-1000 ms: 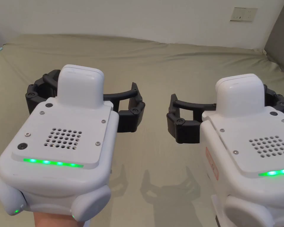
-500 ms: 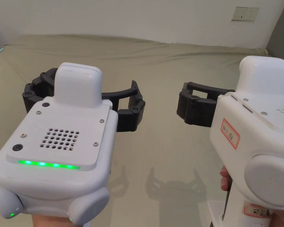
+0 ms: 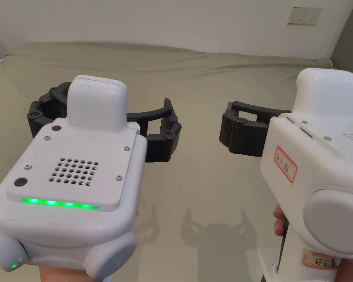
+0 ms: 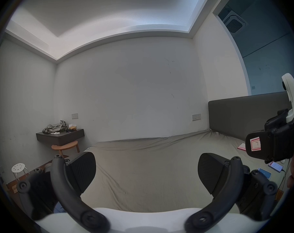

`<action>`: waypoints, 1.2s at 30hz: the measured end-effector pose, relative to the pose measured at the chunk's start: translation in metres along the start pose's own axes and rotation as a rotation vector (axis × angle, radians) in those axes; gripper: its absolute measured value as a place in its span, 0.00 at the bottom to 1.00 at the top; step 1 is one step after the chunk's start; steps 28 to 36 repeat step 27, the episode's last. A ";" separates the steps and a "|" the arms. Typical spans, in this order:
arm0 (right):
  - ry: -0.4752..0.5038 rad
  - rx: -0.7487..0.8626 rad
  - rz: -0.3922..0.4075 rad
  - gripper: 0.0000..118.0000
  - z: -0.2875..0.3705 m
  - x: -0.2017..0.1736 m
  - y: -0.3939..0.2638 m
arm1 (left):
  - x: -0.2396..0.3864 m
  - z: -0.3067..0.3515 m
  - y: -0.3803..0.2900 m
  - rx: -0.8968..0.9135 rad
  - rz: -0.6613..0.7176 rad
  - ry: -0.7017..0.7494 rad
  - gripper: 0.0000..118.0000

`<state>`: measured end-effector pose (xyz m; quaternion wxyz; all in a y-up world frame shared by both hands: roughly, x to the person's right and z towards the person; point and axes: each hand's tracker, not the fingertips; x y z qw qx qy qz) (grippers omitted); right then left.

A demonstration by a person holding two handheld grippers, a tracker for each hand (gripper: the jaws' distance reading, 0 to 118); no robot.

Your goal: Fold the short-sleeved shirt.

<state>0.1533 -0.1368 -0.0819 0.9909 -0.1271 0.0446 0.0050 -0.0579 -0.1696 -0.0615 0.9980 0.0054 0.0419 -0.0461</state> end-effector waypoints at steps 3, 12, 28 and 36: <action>0.013 0.006 -0.002 1.00 -0.002 0.002 -0.001 | 0.000 0.000 0.000 0.000 0.000 0.000 0.99; 0.007 -0.001 -0.001 1.00 -0.010 0.005 -0.008 | -0.001 -0.001 -0.003 -0.011 -0.001 0.007 0.99; 0.002 0.176 0.192 1.00 0.006 -0.019 -0.019 | 0.006 0.002 -0.001 0.017 -0.026 0.019 0.99; 0.002 0.176 0.192 1.00 0.006 -0.019 -0.019 | 0.006 0.002 -0.001 0.017 -0.026 0.019 0.99</action>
